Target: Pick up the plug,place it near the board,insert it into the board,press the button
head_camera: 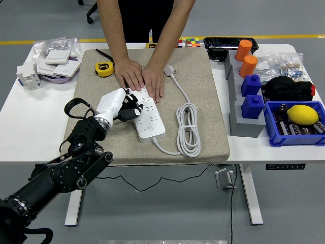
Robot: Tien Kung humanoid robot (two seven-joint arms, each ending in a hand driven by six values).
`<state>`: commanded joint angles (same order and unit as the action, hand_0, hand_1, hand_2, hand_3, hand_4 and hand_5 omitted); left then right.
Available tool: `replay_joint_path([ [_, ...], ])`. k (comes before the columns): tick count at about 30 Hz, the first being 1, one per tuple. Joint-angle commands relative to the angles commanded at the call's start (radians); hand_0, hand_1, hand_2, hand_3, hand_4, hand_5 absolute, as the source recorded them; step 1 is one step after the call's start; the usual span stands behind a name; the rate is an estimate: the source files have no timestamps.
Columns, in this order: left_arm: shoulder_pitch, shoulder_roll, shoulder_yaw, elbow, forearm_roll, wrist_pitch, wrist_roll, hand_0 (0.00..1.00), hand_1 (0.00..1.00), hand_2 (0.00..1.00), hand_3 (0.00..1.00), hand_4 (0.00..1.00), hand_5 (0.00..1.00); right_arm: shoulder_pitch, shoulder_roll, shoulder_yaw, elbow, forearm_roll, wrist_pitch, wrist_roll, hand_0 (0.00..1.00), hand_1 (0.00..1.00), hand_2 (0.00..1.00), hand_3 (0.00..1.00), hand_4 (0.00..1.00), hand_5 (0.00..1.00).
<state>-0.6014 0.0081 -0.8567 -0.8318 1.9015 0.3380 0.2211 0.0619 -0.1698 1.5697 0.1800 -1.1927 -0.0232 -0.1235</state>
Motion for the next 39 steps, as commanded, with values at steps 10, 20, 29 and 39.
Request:
replay_joint_path([
  [10, -0.003, 0.006, -0.010, -0.013, -0.036, 0.000, -0.027, 0.399, 0.473, 0.451, 0.474, 0.519, 0.153, 0.001, 0.002, 0.002, 0.000, -0.002, -0.001, -0.001, 0.998, 0.926, 0.869, 0.903, 0.998, 0.998],
  [20, -0.002, 0.009, -0.027, -0.058, -0.132, -0.003, -0.085, 0.469, 0.650, 0.574, 0.555, 0.950, 0.423, 0.000, 0.001, 0.002, 0.000, -0.007, -0.002, -0.003, 0.998, 0.926, 0.868, 0.902, 0.998, 0.998],
  [29, -0.002, 0.011, -0.039, -0.069, -0.087, -0.018, -0.076, 0.912, 0.976, 0.899, 0.908, 0.998, 0.576, -0.003, 0.002, 0.001, 0.000, -0.007, 0.001, -0.003, 0.998, 0.927, 0.868, 0.899, 0.998, 0.998],
  [39, -0.004, 0.026, -0.031, -0.062, 0.071, -0.089, 0.000, 0.920, 0.976, 0.885, 0.903, 0.998, 0.492, -0.004, 0.002, 0.003, 0.000, -0.006, 0.000, -0.003, 0.998, 0.927, 0.868, 0.899, 0.998, 0.998],
])
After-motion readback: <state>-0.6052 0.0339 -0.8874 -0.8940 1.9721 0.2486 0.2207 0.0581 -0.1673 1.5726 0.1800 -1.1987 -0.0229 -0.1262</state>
